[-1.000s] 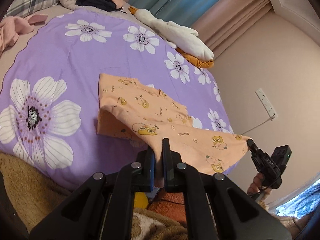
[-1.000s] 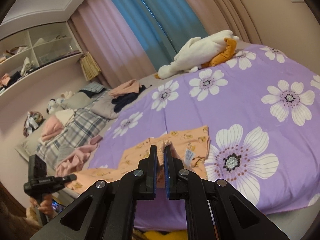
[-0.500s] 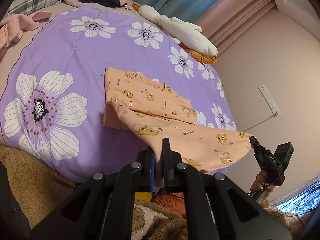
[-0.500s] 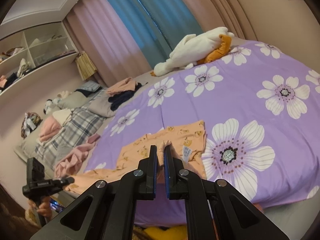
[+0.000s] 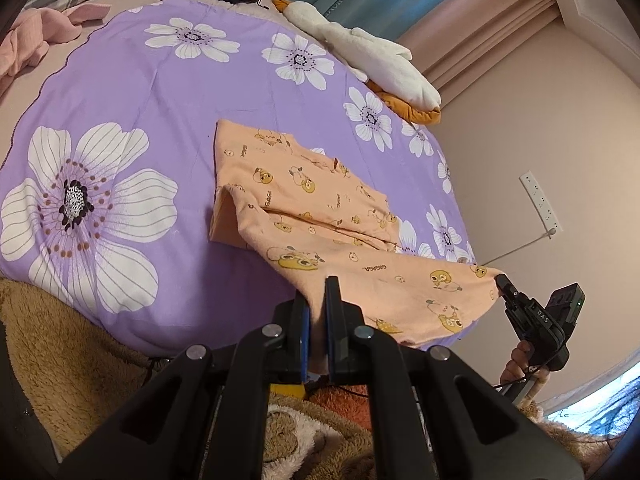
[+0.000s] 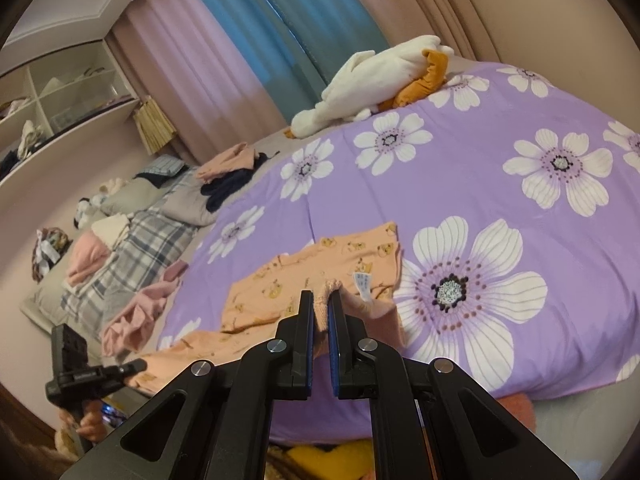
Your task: Fold small clothes
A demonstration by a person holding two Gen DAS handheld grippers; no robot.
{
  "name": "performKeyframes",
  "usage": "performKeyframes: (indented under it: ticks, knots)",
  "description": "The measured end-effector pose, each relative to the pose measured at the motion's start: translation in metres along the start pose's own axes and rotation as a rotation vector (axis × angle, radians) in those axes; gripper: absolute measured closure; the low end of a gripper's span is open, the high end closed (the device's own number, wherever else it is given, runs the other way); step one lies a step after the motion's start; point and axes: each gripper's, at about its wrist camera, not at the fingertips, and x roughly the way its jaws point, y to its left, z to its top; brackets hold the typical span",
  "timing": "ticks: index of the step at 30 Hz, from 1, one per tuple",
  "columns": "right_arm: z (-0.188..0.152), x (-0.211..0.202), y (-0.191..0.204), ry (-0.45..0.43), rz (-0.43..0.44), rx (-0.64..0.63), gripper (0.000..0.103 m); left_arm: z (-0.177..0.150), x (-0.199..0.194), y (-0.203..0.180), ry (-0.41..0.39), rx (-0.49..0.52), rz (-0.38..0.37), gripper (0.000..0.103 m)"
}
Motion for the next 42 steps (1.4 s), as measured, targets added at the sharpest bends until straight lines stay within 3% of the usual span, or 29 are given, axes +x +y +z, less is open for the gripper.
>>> performKeyframes:
  ticks: [12, 28, 32, 42]
  knots:
    - [0.018, 0.041, -0.003, 0.040, -0.018, -0.017, 0.095, 0.017, 0.015, 0.015, -0.028, -0.042, 0.017, 0.097]
    - [0.047, 0.111, -0.022, 0.077, -0.033, 0.029, 0.095, 0.072, 0.068, 0.032, -0.051, -0.073, 0.083, 0.097]
    - [0.056, 0.132, -0.030, 0.081, -0.078, 0.052, 0.095, 0.092, 0.088, 0.041, -0.040, -0.107, 0.052, 0.097]
    - [0.071, 0.194, -0.043, 0.123, -0.164, 0.082, 0.095, 0.135, 0.136, 0.069, -0.018, -0.177, 0.073, 0.097]
